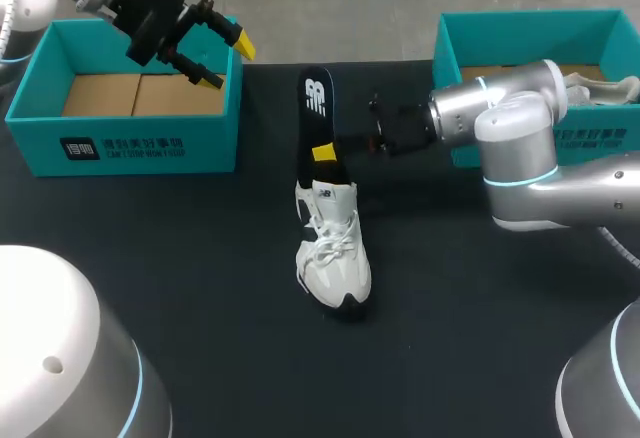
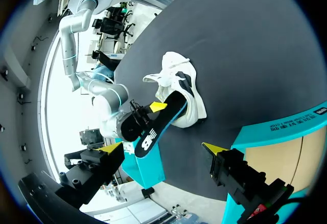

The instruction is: Take the shoe out of the shoebox, open the shoe tongue, remove and reinsert the insole, then place the shoe into the shoebox

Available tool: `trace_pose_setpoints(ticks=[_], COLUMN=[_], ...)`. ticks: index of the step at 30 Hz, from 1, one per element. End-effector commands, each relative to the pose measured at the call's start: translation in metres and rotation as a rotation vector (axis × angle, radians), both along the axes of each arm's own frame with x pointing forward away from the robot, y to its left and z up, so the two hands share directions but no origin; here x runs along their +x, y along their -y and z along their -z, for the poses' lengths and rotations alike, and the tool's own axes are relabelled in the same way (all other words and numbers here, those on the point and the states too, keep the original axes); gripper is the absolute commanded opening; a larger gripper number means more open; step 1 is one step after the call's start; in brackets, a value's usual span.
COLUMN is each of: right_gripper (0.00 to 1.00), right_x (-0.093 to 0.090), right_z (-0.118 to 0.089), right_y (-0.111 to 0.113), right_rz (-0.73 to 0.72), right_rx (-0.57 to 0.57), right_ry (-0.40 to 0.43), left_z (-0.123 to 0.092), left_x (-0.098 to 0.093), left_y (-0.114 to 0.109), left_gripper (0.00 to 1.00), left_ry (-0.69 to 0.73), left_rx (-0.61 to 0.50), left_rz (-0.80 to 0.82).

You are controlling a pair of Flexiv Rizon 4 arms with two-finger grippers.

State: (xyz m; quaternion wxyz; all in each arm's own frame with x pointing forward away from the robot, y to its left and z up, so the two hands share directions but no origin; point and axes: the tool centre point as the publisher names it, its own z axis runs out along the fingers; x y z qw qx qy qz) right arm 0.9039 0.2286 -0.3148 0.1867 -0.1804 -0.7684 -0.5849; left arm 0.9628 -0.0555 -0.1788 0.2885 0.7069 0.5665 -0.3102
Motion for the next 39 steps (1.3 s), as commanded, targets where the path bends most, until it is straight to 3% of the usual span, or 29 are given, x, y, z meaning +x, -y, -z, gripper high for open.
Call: trace_pose_setpoints(ticks=[1,14,27,39], right_gripper=[0.0,0.0,0.0,0.0], right_x=[0.012,0.003,-0.022,-0.032], right_z=[0.007,0.02,0.041,0.042], right_y=[-0.004,0.002,0.003,0.008], right_rz=[-0.054,-0.072,-0.087,-0.059], right_rx=[-0.023,-0.056,-0.091,-0.085], right_ry=[-0.039,-0.125,-0.207,-0.208], left_z=[0.0,0.0,0.0,0.0], left_x=[0.0,0.0,0.0,0.0], left_y=[0.0,0.0,0.0,0.0], left_gripper=[1.0,1.0,1.0,1.0], left_ry=[0.002,0.002,0.002,0.002], left_rx=[0.003,0.003,0.003,0.003], left_rz=[0.0,0.0,0.0,0.0])
